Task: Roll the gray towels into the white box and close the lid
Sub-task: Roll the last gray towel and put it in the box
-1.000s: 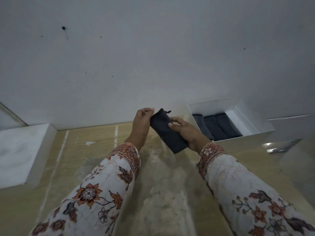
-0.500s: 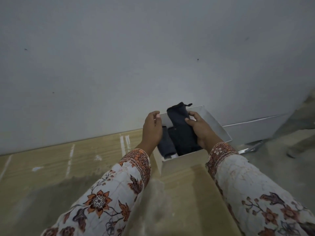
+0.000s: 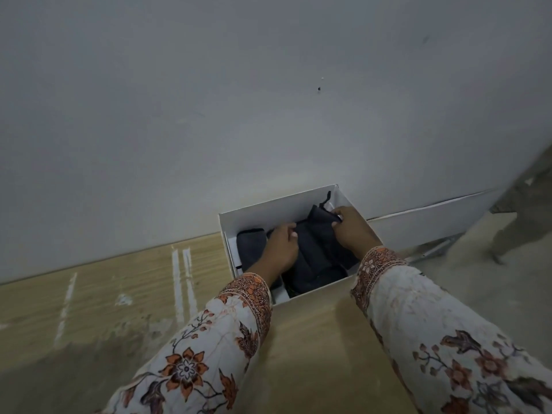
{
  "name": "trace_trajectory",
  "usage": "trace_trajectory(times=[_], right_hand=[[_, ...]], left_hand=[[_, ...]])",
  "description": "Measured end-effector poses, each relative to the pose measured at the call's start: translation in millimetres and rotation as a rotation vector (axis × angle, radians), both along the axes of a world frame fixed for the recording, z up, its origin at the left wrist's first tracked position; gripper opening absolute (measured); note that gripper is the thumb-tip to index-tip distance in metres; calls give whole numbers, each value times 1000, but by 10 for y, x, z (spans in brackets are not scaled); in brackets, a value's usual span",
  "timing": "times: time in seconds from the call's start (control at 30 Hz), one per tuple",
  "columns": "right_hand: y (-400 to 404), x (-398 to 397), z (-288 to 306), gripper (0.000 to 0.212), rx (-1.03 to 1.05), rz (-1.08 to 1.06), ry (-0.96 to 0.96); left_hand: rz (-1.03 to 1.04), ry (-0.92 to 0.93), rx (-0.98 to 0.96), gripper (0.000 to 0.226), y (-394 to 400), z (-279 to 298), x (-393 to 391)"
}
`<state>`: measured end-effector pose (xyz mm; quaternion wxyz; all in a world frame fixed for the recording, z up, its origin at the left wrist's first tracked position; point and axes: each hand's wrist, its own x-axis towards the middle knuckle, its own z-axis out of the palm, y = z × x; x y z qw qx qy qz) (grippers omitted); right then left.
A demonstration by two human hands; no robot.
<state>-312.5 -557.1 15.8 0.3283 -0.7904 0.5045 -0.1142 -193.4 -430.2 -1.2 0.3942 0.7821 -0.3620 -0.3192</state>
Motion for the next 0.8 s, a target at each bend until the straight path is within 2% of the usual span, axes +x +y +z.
trace_trajectory(times=[0.2, 0.4, 0.53, 0.63, 0.73, 0.8], right_hand=[[26, 43, -88, 24, -269, 55, 243], [28, 81, -147, 30, -554, 197, 478], [22, 111, -127, 27, -631, 222, 551], [36, 146, -158, 29, -691, 337, 587], [-17, 149, -209, 31, -670, 483, 585], [-36, 139, -228, 32, -647, 467, 573]], left_hand=[[-122, -15, 128, 44, -188, -169, -78], [-172, -16, 173, 45, -272, -255, -129], [-156, -8, 189, 45, -251, -281, -86], [-152, -14, 194, 45, -214, -283, -28], [-164, -28, 193, 44, -180, -285, 37], [-169, -43, 177, 45, -158, -278, 73]])
